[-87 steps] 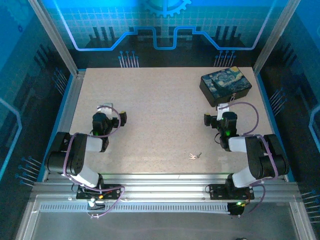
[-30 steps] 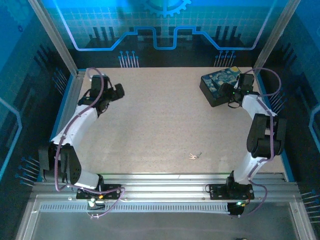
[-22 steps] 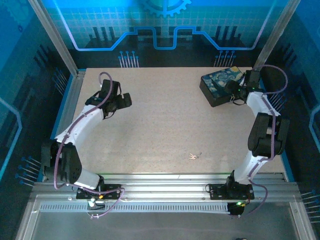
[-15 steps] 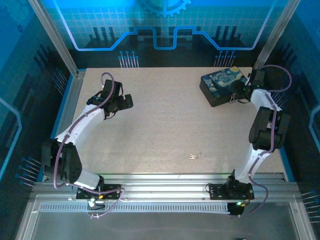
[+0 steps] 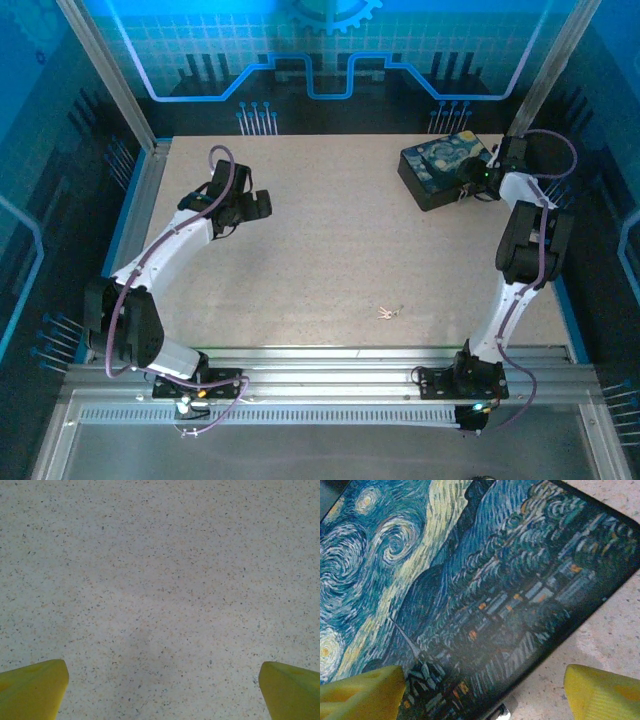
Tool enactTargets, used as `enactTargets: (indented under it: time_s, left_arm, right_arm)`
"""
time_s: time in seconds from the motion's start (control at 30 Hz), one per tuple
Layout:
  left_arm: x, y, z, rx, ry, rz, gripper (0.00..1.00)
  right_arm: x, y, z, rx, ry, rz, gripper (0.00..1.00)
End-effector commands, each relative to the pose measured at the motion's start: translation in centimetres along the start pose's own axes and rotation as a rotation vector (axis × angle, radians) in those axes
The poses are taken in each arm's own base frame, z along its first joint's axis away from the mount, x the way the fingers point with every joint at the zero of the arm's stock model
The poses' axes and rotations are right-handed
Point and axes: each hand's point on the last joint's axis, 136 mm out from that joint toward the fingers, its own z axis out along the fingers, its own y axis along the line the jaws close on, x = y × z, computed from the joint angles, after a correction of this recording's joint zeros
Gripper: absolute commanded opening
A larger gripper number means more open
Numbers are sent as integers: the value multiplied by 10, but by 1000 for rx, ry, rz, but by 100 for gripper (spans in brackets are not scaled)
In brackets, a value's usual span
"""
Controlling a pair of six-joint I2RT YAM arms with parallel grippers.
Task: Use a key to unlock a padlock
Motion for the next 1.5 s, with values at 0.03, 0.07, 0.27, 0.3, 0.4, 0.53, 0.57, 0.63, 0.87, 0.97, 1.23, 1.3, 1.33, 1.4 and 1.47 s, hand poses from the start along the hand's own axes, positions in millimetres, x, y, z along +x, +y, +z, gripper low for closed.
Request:
enactTargets:
  time_s: [0.03,0.07,0.27,0.3,0.4,0.53,0.57,0.63,0.87,0.97,1.23,1.3,1.33,1.4,1.47]
  left_arm:
    - [-7,-5,-11,1,-21,15,99]
    - [-7,-6,-11,-1,-20,18,99]
    - [-6,-11,-9,5,-23,29,99]
    - [-5,-13,-10,9,-27,33,99]
    - [-5,-18,-12,24,-29,39,99]
    - [0,-29,-13,55,-6,34,99]
    - [2,-33,-13,67,0,33,99]
    - [8,-43,-11,87,14,38,99]
    - [26,-72,-5,161,76,2,99]
    - [34,-79,-3,207,112,-44,99]
    - [56,-90,2,270,184,-96,99]
    - [60,-89,3,264,194,-105,99]
    - [62,-86,4,253,198,-108,99]
    - [64,-81,3,231,197,-111,99]
    - [65,-77,2,218,196,-111,99]
  right_arm:
    - [5,-2,16,-36,40,8,79]
    - [8,0,19,-54,54,1,75]
    - [36,30,22,-132,134,-127,64]
    - [41,35,21,-133,145,-150,64]
    - [57,57,15,-144,167,-228,63]
    - [80,90,4,-169,195,-297,63]
    - [87,100,1,-184,202,-310,63]
    - [101,119,-4,-206,215,-335,63]
    - [154,188,-28,-266,259,-458,64]
    - [177,215,-40,-294,278,-517,64]
    - [229,269,-72,-375,320,-632,64]
    - [240,280,-79,-401,328,-644,63]
    - [246,284,-83,-413,335,-649,63]
    - [256,293,-90,-433,345,-670,63]
    - [260,298,-96,-442,349,-696,64]
